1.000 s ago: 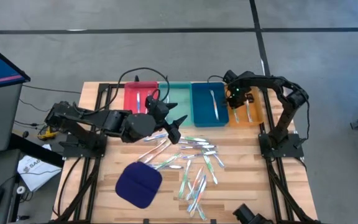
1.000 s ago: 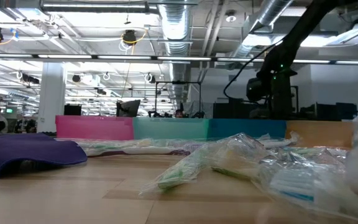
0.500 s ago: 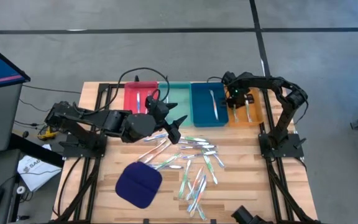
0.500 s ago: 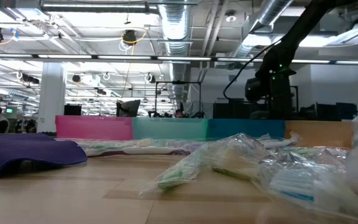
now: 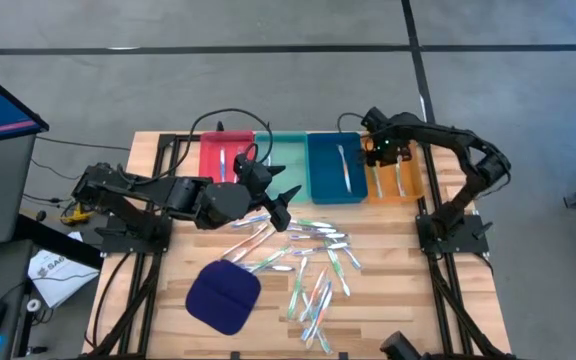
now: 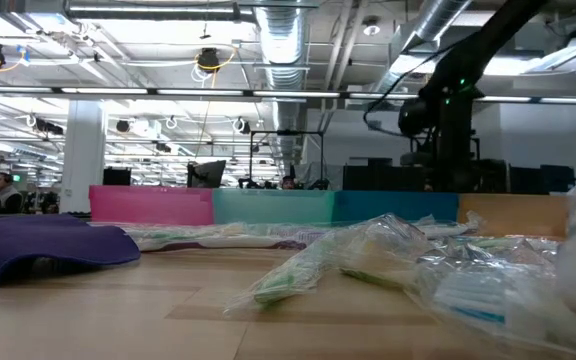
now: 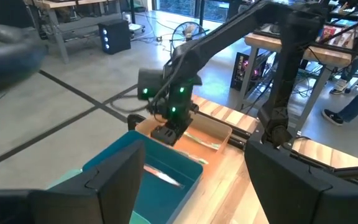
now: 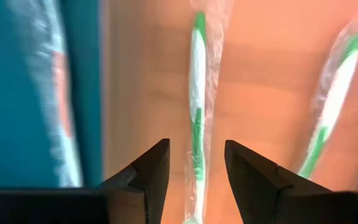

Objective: Pick & Place Toothbrushes
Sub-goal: Put the orange toothbrush into the blue bin

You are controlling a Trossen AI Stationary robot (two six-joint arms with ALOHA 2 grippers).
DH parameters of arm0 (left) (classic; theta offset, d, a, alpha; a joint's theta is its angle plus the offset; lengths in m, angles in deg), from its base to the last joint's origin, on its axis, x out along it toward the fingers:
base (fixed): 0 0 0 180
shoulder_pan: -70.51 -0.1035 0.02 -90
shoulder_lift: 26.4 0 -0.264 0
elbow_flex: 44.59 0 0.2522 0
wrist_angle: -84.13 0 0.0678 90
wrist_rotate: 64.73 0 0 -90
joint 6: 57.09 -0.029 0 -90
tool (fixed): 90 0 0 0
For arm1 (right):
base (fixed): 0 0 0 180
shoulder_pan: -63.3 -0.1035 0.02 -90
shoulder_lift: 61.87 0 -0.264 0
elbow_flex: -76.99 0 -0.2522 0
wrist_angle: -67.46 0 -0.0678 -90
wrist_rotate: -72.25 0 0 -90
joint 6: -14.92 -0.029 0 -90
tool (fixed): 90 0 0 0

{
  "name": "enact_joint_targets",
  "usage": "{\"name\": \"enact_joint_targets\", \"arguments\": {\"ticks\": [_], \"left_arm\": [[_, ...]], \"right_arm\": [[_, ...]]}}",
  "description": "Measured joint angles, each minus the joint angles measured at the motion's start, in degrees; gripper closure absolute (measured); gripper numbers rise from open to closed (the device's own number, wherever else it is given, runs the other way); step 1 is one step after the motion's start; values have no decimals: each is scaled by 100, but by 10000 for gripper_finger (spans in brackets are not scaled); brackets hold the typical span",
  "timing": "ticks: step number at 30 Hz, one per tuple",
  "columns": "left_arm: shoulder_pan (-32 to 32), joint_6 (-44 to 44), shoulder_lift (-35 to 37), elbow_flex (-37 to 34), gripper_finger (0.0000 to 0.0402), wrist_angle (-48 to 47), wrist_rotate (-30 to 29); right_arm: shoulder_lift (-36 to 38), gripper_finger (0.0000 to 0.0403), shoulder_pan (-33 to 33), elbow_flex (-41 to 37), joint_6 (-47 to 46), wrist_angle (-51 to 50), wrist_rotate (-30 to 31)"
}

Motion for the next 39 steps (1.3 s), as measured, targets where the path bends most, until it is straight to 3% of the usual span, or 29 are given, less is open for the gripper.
{"name": "enact_joint_targets", "arguments": {"ticks": [12, 18, 23, 27, 33, 39], "left_arm": [[-60, 0, 0, 0, 128, 2, 194], [-274, 202, 0, 0, 128, -1, 229], [-399, 322, 0, 0, 128, -16, 979], [-559, 46, 0, 0, 128, -130, 2073], [-944, 17, -2, 0, 128, -1008, 3652], [-934, -80, -2, 0, 128, -2100, 3966]], "right_arm": [[1770, 252, 5, 0, 681, -346, -100], [2616, 262, -45, 0, 665, -41, -1111], [3318, 271, -340, 0, 272, 47, -1770], [3884, 276, -882, 0, -210, 388, -1840], [4638, 283, -1909, 0, -946, 1355, -1392], [4920, 285, -3025, 2, -1468, 2118, -738]]}}
